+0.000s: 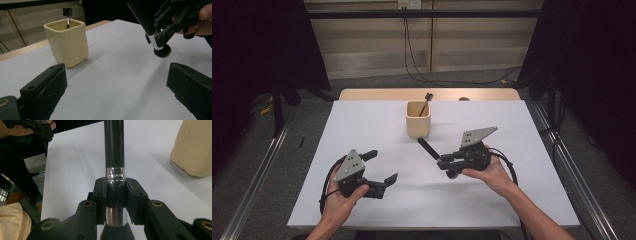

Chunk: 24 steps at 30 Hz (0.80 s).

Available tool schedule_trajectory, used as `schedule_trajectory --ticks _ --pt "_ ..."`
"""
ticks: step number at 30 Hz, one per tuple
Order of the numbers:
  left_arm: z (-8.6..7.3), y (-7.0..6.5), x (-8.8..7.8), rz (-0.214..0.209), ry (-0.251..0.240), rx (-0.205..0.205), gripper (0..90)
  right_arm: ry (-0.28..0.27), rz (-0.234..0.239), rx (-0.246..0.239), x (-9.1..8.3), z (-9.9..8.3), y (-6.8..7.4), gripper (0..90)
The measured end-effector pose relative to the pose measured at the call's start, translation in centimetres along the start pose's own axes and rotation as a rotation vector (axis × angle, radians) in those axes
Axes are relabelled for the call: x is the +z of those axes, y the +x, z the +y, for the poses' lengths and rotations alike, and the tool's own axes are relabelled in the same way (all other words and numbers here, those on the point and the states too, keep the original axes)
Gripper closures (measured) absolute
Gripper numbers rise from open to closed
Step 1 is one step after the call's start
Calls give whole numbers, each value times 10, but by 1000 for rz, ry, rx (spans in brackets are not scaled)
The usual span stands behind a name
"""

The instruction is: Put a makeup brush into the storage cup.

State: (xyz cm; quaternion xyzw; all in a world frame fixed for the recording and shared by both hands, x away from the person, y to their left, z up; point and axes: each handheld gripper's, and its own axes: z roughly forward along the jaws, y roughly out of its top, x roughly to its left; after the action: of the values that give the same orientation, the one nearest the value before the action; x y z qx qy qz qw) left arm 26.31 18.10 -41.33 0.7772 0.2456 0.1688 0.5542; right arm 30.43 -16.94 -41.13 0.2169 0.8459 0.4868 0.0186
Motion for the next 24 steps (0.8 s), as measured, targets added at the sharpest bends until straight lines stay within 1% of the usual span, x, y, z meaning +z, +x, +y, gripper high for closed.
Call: schedule_trajectory --ticks 3,4,6,8,11,14,18,19,22,24 --pt "4 1 3 -18 6 -3 31 16 10 -11 2 3 -1 718" --pt "5 2 4 -21 14 3 31 21 17 -10 4 4 -2 718" --pt "7 3 7 -47 26 -2 31 38 24 -15 7 5 -1 718" --pt "9 4 9 -58 35 3 31 58 30 -28 10 7 0 718" --pt "12 4 12 -72 34 9 31 86 38 -38 13 10 0 718" --pt "17 4 15 -78 44 27 31 110 40 -50 13 14 -1 718" --pt "23 4 20 -103 54 39 31 147 43 -64 13 16 -3 718" --pt "24 3 21 -105 58 45 31 162 44 -62 12 16 -2 718" --pt "28 2 25 -120 70 54 31 198 43 -78 14 17 -3 717" --pt "30 2 27 -141 82 66 33 224 44 -83 14 18 -2 718"
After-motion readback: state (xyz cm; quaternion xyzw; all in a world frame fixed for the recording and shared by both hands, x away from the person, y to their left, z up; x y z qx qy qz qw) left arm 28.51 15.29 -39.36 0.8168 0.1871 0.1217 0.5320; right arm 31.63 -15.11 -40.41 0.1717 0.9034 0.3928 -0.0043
